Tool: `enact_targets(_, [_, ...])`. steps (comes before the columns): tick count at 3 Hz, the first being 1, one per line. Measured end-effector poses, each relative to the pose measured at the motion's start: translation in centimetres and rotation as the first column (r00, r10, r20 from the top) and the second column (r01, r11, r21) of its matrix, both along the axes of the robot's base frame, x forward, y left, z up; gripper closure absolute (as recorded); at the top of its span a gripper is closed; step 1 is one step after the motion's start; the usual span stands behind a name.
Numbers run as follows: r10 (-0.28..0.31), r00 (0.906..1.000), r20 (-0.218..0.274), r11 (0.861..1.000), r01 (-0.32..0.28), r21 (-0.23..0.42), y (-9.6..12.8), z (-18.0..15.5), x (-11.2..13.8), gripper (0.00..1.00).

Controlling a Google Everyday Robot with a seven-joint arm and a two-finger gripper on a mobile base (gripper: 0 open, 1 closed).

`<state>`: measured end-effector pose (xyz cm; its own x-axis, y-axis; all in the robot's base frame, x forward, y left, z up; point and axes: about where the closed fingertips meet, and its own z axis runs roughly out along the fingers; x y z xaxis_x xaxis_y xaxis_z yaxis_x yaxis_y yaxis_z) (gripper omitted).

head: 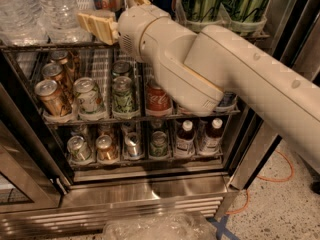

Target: Pick redbull can from top shelf of fridge

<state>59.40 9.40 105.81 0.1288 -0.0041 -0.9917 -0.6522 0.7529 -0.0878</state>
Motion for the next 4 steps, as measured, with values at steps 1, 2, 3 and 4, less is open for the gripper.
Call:
enact_targets(1, [0.0,1.0,0.0,1.0,0.0,0.0,0.01,0.36,-0.07,0.23])
enact_targets(2, [0.002,1.0,-0.009,1.0,-0.002,0.001,0.18,0.32,0.08,0.22])
enact_targets(3, [0.003,0.9999,-0.016,1.0,-0.003,0.002,0.36,0.39,0.19,0.3])
enact_targets(4, [0.003,0.9999,-0.016,1.0,-0.003,0.002,0.36,0.4,0.19,0.49])
